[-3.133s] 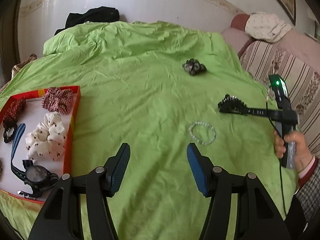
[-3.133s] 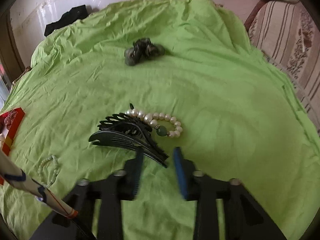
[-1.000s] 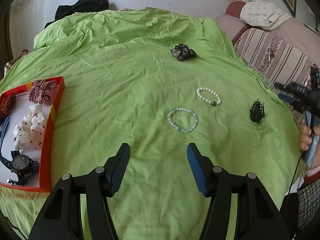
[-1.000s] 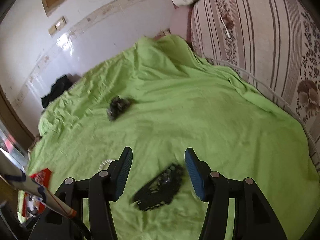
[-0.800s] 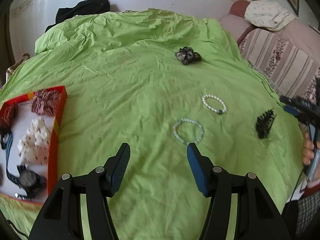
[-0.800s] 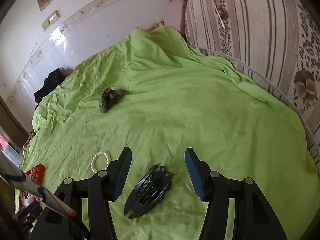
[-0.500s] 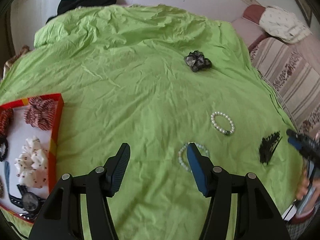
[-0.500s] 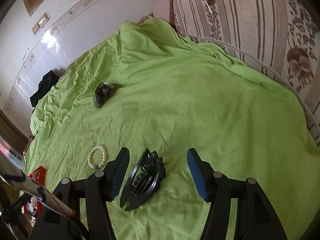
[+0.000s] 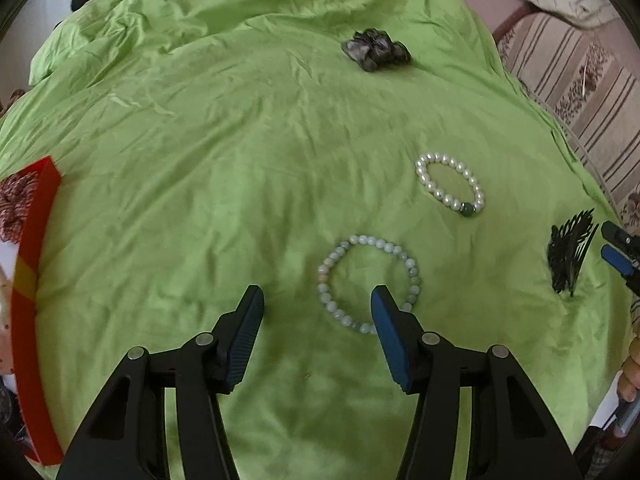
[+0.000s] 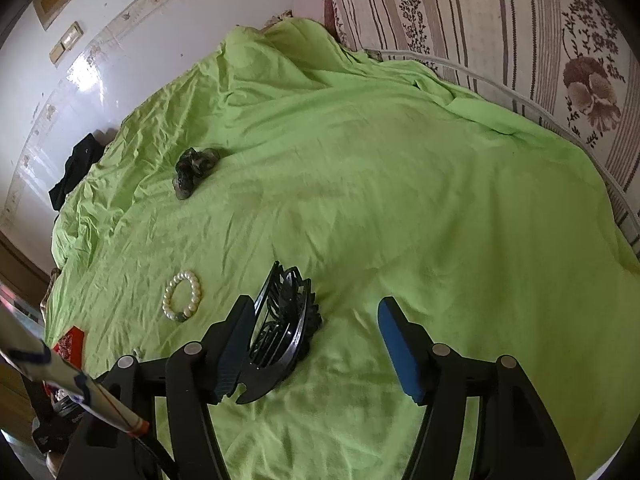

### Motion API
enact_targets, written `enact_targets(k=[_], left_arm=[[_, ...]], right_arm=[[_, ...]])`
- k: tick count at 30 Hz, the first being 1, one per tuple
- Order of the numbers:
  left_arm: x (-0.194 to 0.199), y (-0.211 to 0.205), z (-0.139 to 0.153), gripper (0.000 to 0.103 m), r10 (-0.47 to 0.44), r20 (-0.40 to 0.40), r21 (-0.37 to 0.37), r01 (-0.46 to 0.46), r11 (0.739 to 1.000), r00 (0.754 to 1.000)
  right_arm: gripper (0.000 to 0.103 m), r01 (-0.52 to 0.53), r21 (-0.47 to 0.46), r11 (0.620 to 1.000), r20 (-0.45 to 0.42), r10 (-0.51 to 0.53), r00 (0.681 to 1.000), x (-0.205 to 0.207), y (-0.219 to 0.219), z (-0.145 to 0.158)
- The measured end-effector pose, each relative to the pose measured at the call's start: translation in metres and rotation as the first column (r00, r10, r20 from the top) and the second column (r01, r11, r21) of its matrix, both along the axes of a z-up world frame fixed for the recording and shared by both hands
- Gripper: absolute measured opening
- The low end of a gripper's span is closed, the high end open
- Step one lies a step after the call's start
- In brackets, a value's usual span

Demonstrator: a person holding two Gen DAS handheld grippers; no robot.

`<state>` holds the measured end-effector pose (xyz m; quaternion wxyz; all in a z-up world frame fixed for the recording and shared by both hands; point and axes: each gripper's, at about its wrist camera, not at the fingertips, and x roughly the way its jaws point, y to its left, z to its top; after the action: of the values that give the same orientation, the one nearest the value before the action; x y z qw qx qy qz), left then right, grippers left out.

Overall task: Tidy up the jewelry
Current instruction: 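Grasp the black claw clip with the right tool while the left tool grasps the pale green bead bracelet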

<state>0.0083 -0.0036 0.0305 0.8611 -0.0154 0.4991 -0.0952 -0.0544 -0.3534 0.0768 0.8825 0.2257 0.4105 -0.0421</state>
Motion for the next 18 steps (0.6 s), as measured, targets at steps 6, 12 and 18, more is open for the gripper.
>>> enact_targets(k=[6,12,18], left_arm=[[0.006,-0.008,-0.008,0.055,-0.013,0.011,0.027,0.013,1.000,1.000],[0.003,-0.016,-0.009,0.030,-0.043,0.031,0.055,0.041,0.998,0.999],[0.005,-0.021,-0.011,0.025,-0.035,0.040,0.054,0.032,0.998,0.999]], right_arm=[[0.073,-0.017,-0.008,1.000,-0.029,0.017,0.999,0.007,0.006,-0.009],[0.074,-0.067,-0.048,0.997,-0.058,0.064,0.996,0.015,0.022,-0.017],[0.074,-0.096,-0.083,0.992,-0.082,0.090,0.993,0.022,0.035,-0.024]])
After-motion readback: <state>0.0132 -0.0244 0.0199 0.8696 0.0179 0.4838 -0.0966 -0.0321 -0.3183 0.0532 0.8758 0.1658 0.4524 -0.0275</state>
